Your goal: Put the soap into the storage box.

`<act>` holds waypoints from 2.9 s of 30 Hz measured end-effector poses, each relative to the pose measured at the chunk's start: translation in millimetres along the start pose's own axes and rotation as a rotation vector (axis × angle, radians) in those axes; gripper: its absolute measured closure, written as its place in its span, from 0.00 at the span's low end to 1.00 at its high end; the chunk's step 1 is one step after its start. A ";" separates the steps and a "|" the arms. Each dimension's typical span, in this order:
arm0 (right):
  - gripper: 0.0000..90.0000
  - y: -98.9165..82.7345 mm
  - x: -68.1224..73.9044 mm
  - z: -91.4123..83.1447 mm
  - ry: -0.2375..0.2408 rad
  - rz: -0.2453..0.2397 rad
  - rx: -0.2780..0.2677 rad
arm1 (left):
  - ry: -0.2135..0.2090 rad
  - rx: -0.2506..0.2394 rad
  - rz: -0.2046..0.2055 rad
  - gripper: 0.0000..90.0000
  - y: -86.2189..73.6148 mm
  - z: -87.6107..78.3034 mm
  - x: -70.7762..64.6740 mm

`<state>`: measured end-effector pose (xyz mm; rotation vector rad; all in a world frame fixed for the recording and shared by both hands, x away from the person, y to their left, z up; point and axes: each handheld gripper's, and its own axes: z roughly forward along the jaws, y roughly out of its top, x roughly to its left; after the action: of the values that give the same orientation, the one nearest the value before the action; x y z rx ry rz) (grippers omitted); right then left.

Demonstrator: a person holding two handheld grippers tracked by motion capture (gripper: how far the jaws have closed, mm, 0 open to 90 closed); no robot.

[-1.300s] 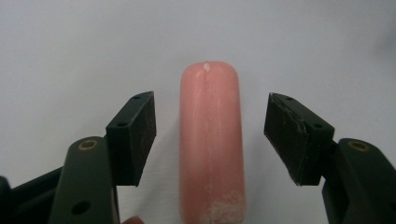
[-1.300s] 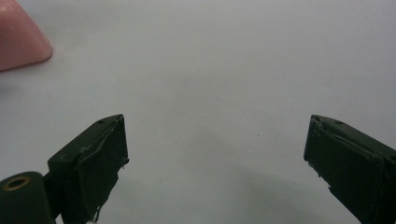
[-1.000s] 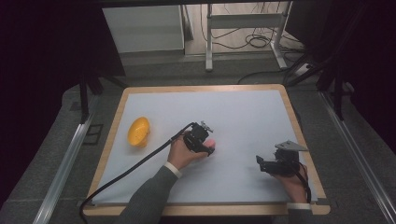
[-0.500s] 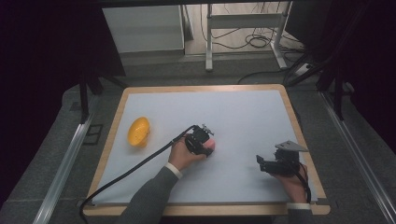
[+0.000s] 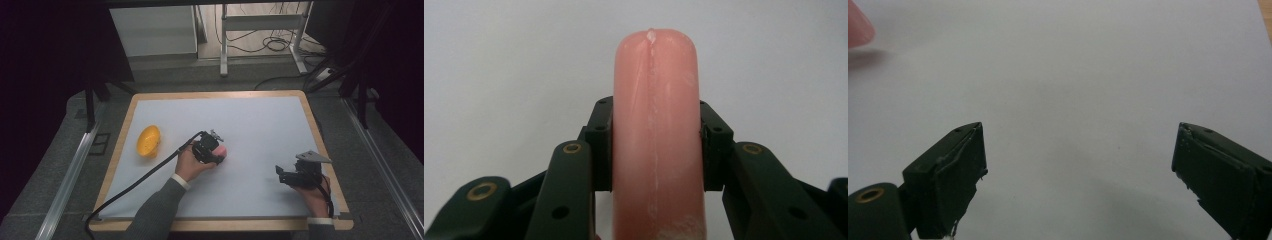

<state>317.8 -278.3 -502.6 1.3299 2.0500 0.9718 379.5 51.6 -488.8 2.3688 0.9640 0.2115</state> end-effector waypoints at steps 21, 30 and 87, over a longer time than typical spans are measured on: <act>0.08 -1.5 -0.4 2.6 -0.004 0.001 0.016 | 0.005 -0.041 -0.030 0.67 -16.3 -26.6 17.3; 0.08 -2.0 -1.6 2.6 -0.003 0.004 0.021 | -0.001 -0.046 -0.023 0.67 -23.2 -37.2 18.5; 0.08 -4.0 0.7 7.2 -0.007 -0.003 0.040 | 0.110 -0.163 -0.133 0.67 -69.0 -101.9 66.8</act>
<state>320.6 -276.6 -510.2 1.3488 2.0759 0.9282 352.1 182.6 -447.5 2.1555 1.1078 0.3574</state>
